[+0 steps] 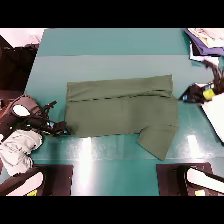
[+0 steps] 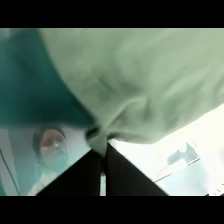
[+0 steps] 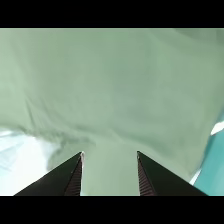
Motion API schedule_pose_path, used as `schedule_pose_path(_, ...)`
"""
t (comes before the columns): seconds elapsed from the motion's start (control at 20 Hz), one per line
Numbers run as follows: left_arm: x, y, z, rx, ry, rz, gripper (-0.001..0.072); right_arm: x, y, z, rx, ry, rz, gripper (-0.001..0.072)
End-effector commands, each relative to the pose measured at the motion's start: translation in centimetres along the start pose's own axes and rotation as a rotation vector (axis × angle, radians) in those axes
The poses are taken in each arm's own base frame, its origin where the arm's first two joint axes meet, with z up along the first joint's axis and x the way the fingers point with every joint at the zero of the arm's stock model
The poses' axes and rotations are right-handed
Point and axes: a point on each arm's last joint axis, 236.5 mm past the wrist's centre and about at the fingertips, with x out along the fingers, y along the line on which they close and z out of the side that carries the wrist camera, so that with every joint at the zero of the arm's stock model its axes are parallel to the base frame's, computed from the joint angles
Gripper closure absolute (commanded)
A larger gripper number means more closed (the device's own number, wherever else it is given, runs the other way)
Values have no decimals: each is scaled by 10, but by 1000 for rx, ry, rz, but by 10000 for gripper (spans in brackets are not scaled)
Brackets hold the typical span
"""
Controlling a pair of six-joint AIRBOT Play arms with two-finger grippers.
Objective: Fold the shirts.
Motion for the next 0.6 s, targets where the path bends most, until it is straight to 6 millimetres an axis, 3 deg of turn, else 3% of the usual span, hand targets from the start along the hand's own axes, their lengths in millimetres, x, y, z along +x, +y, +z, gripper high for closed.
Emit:
schedule_pose_path(0.0,-16,-10,18,42,-42,1,682,35,-39,-63,186,41,21,325)
schedule_pose_path(0.2,-24,-15,30,59,-75,1,682,78,-61,-126,352,87,54,334)
schedule_pose_path(0.4,-24,-15,30,59,-72,0,681,102,-69,-139,383,68,33,338)
schedule_pose_path(0.55,-24,-15,29,59,-71,0,682,116,-66,-137,345,85,17,355)
